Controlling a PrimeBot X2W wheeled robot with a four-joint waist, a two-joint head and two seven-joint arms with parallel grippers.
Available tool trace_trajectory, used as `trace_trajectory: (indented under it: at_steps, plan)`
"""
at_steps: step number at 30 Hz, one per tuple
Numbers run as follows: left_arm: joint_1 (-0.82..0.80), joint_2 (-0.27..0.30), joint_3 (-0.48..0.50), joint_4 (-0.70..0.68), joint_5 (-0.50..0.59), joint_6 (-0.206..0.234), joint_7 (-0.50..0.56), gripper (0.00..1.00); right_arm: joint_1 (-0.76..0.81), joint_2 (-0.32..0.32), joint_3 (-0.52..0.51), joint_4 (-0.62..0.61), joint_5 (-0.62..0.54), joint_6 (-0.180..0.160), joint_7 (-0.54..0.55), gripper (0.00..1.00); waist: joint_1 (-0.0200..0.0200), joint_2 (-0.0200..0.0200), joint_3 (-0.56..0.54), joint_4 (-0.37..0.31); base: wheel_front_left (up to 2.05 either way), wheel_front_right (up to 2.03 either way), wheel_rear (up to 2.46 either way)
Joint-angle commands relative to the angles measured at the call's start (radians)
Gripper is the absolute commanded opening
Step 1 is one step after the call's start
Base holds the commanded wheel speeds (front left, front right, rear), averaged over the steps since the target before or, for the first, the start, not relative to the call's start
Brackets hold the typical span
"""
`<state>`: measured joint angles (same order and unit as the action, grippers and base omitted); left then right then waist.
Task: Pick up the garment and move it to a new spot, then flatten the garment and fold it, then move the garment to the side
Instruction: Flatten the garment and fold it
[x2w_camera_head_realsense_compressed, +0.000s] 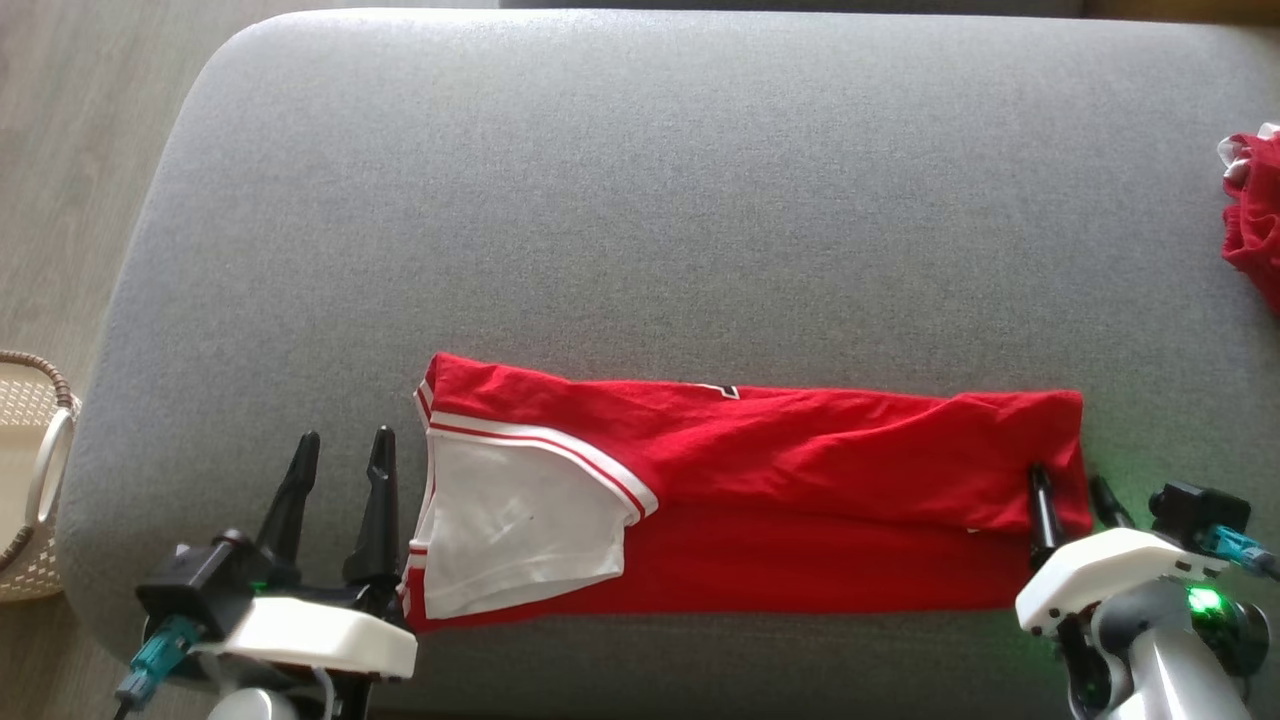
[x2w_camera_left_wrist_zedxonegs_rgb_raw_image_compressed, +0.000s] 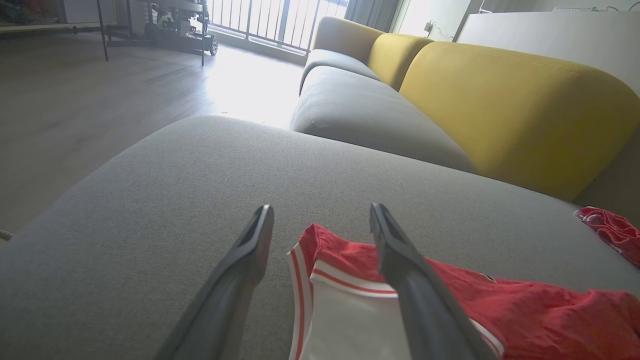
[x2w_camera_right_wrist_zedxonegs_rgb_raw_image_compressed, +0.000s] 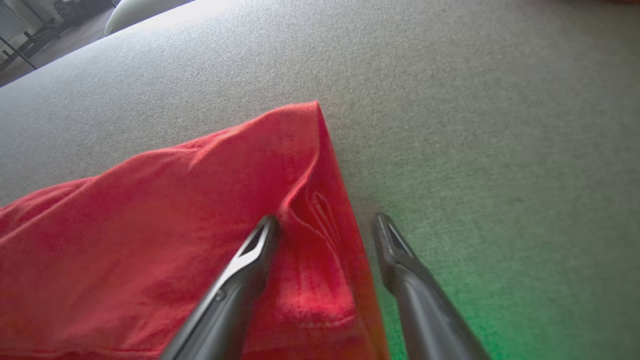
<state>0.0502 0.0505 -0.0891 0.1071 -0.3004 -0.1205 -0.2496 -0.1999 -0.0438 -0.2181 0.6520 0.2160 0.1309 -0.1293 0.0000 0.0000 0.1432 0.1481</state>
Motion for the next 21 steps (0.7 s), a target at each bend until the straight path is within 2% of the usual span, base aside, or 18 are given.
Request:
trace_trajectory:
  at_steps: [1, 7, 13, 21]
  plan:
    - [-0.04, 0.0, 0.032, -0.029, 0.011, -0.005, -0.012, 1.0, -0.027, -0.006, 0.036, 0.001, 0.014, 0.0, -0.009, 0.0, 0.0, 0.0, -0.001, 0.0, 0.0, 0.0, 0.0]
    - [-0.041, 0.0, 0.038, -0.025, 0.012, -0.007, -0.012, 1.0, -0.043, -0.006, 0.021, 0.02, 0.002, 0.0, -0.04, 0.0, 0.0, 0.0, -0.011, -0.003, 0.0, 0.0, 0.0]
    - [-0.038, 0.0, 0.036, -0.019, 0.011, -0.007, -0.012, 1.0, -0.067, -0.006, -0.071, 0.0, -0.058, 0.0, -0.064, 0.0, 0.0, 0.0, -0.024, -0.006, 0.0, 0.0, 0.0]
    - [-0.031, 0.0, 0.042, -0.018, 0.009, -0.008, -0.012, 1.0, -0.086, -0.006, -0.235, -0.081, -0.185, 0.0, -0.025, 0.0, 0.0, 0.0, -0.044, -0.012, 0.0, 0.0, 0.0]
